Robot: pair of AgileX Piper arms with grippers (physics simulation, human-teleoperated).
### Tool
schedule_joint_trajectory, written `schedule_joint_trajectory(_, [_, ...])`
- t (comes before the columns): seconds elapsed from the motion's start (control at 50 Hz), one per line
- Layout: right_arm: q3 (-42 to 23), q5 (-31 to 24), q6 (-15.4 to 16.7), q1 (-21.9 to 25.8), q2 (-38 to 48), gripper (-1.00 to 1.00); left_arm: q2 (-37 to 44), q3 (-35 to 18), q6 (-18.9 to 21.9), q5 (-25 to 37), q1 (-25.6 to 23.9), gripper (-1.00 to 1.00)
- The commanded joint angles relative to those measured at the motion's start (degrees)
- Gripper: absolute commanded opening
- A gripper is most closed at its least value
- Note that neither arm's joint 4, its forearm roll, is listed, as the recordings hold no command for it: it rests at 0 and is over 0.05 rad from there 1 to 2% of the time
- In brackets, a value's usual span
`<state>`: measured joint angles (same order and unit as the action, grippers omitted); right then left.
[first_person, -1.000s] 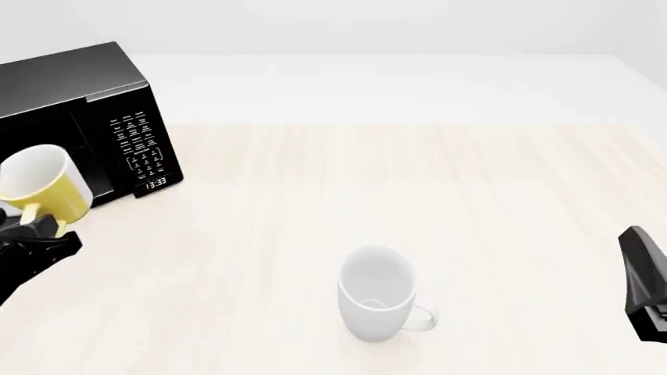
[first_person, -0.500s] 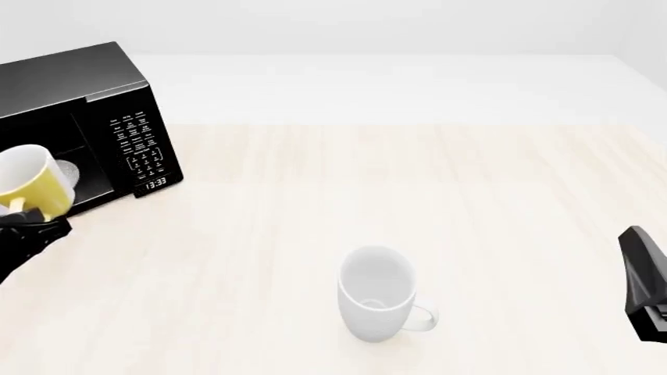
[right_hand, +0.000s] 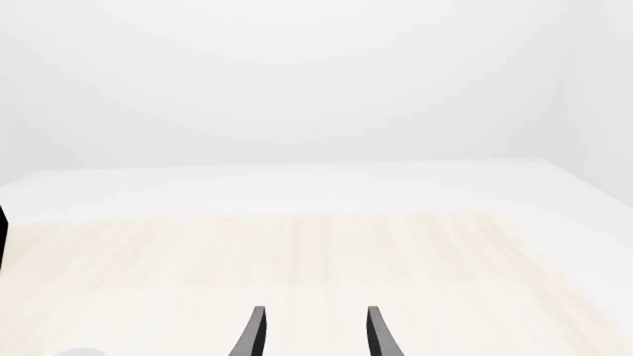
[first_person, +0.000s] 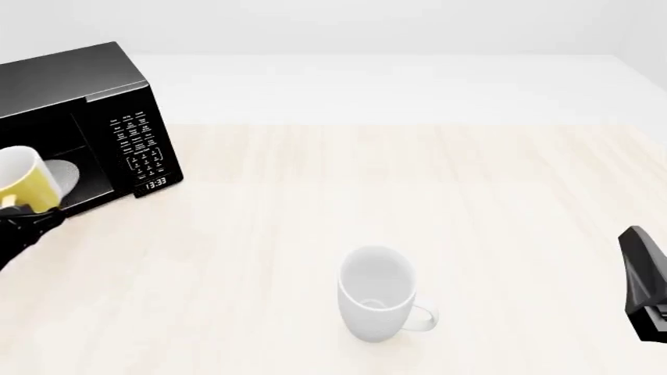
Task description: Put the yellow and white mug in the microwave and close it.
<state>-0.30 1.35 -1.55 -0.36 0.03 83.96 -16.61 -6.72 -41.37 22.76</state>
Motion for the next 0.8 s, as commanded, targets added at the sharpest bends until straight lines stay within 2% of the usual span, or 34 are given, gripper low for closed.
schedule_joint_trajectory(0.02, [0.0,0.0,0.0,0.0,0.0,1.0,4.3,-2.4,0.7,-2.0,1.6,-1.0])
schedule_joint_trajectory(0.8, [0.0,0.0,0.0,0.0,0.0,1.0,10.9,-7.7,0.0,-3.2,2.8,-1.0])
